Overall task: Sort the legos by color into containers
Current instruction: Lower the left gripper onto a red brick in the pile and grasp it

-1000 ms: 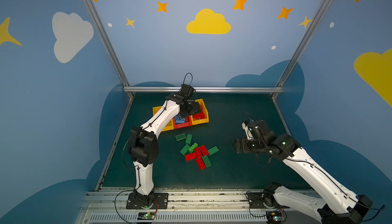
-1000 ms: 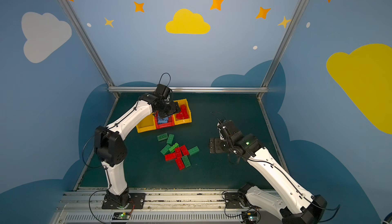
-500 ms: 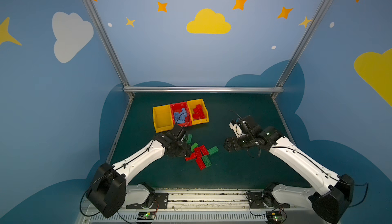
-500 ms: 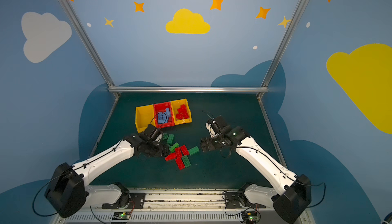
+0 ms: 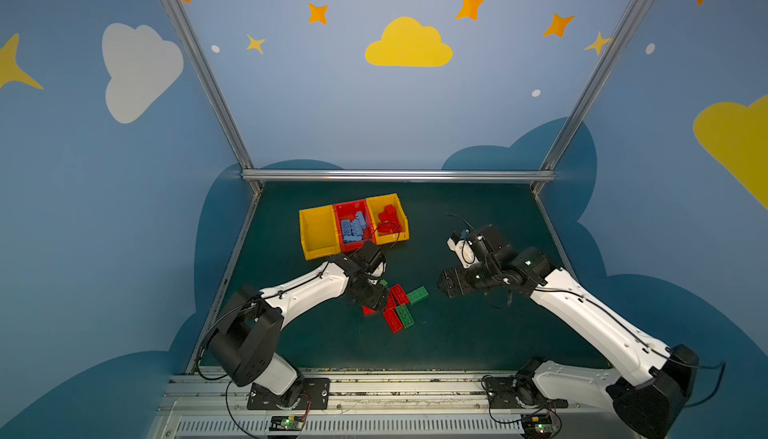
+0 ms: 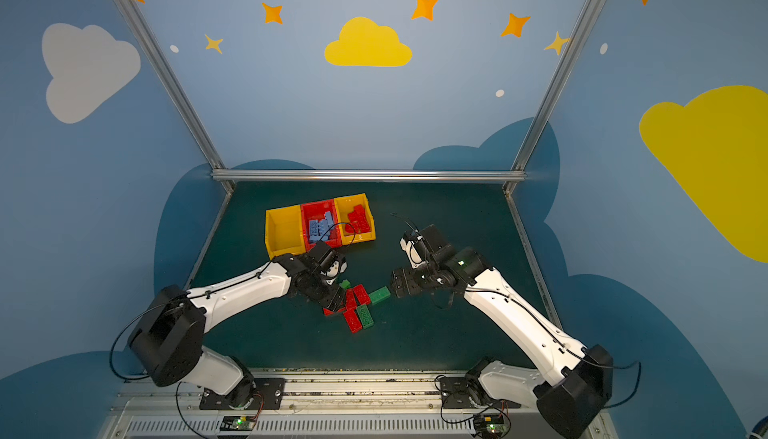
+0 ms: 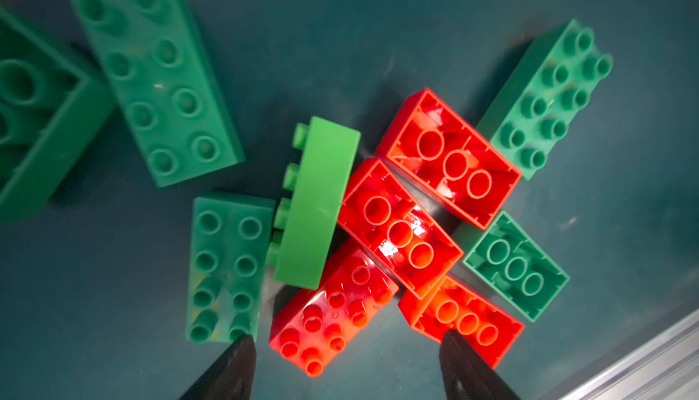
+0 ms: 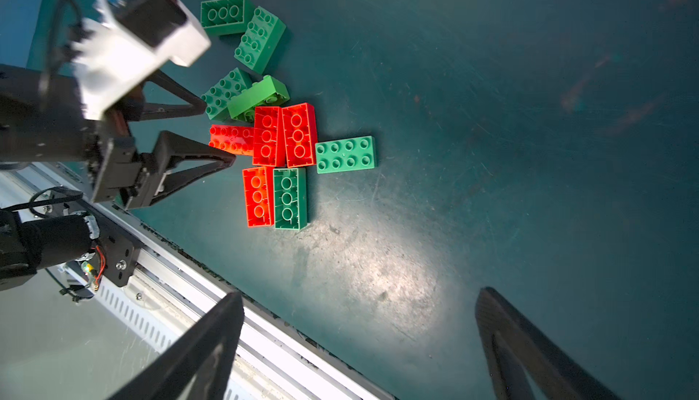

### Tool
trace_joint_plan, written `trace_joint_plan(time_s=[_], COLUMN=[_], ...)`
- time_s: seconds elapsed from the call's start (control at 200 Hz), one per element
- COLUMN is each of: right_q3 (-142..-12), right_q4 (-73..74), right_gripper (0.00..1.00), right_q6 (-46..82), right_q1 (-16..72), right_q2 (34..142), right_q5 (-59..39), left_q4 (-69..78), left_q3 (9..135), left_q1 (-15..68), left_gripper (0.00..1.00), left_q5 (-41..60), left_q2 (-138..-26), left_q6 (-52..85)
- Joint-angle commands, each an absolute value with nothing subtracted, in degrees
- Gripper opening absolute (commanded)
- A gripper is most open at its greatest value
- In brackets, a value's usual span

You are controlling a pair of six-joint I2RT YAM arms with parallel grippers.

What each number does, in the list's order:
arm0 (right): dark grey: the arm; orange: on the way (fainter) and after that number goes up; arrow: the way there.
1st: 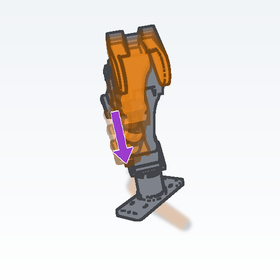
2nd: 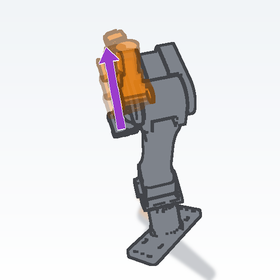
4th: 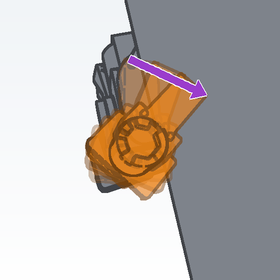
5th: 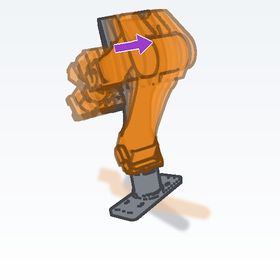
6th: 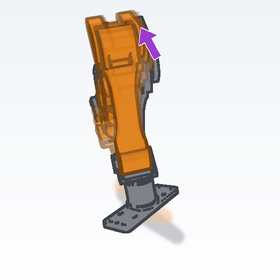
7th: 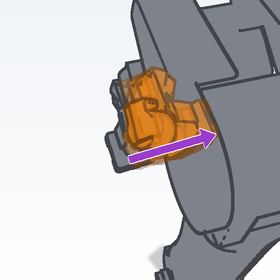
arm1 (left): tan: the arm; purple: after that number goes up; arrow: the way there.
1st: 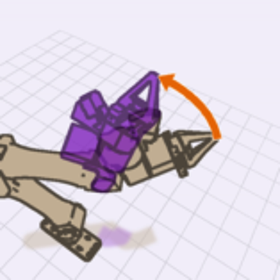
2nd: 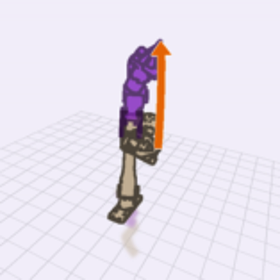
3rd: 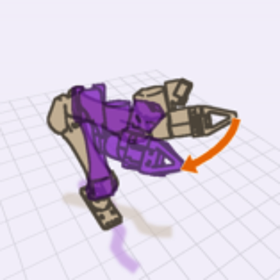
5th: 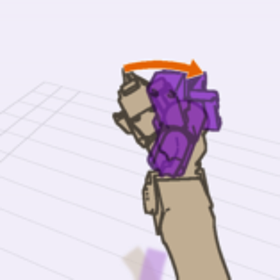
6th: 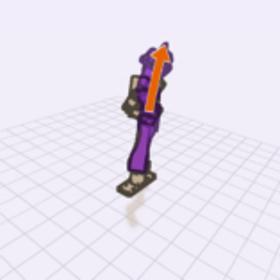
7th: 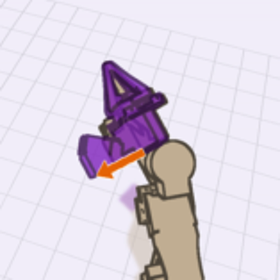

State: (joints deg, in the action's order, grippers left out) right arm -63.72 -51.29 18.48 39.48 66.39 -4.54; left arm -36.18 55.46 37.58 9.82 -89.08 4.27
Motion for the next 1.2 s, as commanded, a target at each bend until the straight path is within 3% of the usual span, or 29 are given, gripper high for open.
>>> trace_joint_plan(time_s=[0.0,0.496,0.821,1.191], right_q3=[-61.4,-59.5,-58.2,-58.0], right_q4=[-53.4,-55.2,-53.9,-52.5], right_gripper=[0.94,0.94,0.94,0.94], right_q6=[20.5,22.3,22.1,20.5], right_q1=[39.6,39.1,39.0,39.0], right_q2=[62.6,58.8,58.8,60.3], right_q5=[-1.7,0.7,-0.6,-2.9], left_q4=[-37.5,-41.0,-39.3,-37.5], left_q3=[57.2,62.1,53.9,49.3], left_q1=[37.6,37.2,37.3,37.3], left_gripper=[0.74,0.70,0.70,0.68], left_q5=[11.4,16.3,18.1,12.9], left_q2=[-90.3,-98.4,-91.4,-84.5], left_q6=[-0.8,-0.5,6.7,11.9])
